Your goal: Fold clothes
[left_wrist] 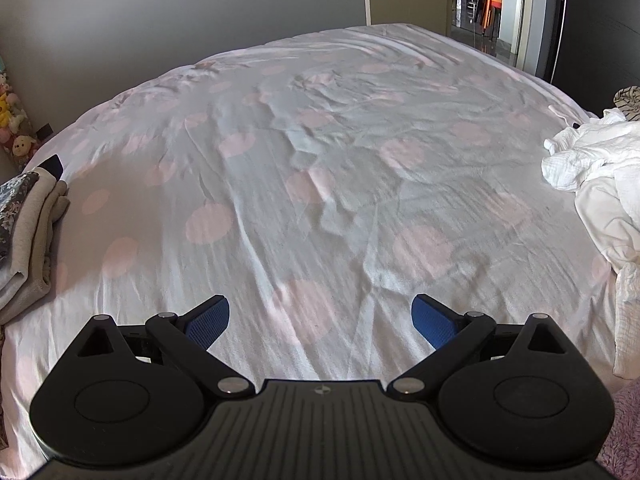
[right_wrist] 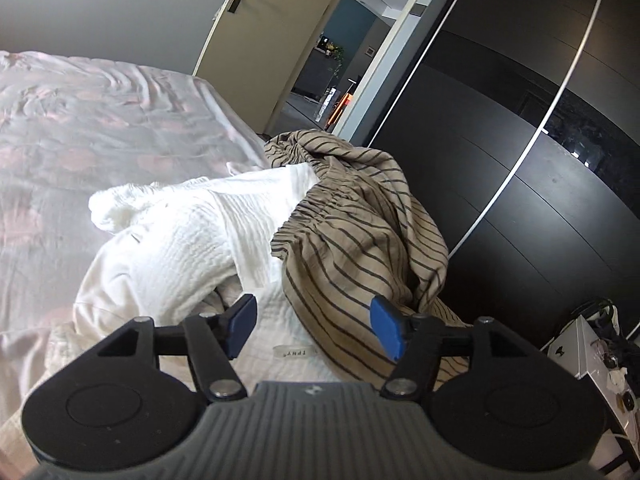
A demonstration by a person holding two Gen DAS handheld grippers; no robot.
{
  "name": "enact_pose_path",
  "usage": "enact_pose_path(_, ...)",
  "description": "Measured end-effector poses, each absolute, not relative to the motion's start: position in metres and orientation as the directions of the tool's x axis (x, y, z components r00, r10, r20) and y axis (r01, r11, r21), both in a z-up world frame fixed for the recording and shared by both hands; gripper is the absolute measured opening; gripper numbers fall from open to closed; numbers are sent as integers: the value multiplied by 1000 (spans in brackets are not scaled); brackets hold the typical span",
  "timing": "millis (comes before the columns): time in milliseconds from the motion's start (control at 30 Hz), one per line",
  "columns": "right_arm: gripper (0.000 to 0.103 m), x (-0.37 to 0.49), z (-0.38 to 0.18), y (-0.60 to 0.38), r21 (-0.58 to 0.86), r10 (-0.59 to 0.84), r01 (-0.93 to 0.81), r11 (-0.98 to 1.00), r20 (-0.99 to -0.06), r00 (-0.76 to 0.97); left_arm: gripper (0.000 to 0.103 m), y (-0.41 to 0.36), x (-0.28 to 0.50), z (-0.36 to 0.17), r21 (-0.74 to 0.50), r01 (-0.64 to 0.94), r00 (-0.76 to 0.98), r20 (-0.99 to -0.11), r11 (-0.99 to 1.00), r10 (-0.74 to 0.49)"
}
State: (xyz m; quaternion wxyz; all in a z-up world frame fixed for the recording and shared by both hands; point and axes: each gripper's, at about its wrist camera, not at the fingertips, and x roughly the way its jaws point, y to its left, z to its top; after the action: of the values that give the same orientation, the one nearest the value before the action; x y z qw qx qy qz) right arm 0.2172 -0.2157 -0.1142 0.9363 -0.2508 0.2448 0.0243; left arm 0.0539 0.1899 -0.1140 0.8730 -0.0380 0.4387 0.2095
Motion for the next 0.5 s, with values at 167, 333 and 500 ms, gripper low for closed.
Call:
enact_pose_path(167,63,241,-129,-210,-480,-96,-171,861,-482,871,100,189,64,-122,114,-401,506,-800,909,323)
enact_pose_path(333,4,244,-116,-220,-433,-93,-130,892,-456,885,100,185,67,-121,124,-385,504,-802,914,321)
enact_pose_path(500,2,223,-91,-209,-335,49,-241,911,-491,870,100,180,62,-116,113,-376,521,-795,920,311)
